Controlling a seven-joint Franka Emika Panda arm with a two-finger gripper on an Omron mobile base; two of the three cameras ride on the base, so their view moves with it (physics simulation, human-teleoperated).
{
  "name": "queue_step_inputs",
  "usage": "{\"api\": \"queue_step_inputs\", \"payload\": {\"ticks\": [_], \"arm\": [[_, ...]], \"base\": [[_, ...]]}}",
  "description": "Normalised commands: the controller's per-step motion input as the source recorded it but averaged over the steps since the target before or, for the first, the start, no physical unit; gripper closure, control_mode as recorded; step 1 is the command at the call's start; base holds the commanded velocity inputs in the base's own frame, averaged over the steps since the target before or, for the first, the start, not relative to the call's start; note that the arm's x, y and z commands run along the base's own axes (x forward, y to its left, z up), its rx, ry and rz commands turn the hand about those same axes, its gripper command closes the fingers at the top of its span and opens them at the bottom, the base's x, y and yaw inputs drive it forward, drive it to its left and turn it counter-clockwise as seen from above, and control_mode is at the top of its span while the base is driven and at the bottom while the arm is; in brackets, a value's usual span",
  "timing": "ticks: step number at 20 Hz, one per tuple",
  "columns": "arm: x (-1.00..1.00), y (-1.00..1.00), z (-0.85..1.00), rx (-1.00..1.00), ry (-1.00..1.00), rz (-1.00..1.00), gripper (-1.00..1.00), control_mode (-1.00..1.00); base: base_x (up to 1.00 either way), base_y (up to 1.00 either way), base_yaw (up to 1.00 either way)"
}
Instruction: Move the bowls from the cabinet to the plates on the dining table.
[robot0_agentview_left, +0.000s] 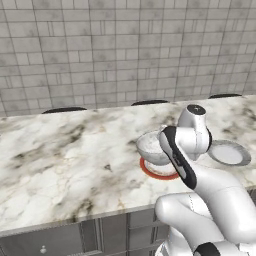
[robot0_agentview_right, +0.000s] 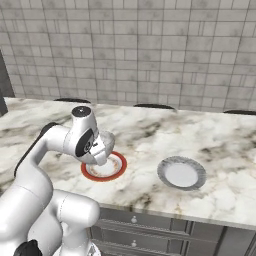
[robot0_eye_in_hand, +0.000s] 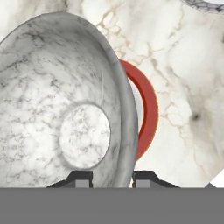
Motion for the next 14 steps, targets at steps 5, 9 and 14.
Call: {"api": "queue_step_inputs", "payload": {"ticks": [5,9,14], "arm": [[0.11,-0.06,-0.14,0.0,0.0,0.0,1.0,-1.0],[0.14,-0.04,-0.16,0.0,0.0,0.0,1.0,-1.0],[0.14,-0.04,-0.2,0.0,0.0,0.0,1.0,-1.0]], "base": [[0.0,0.0,0.0],[0.0,0.0,0.0],[0.0,0.0,0.0]]}}
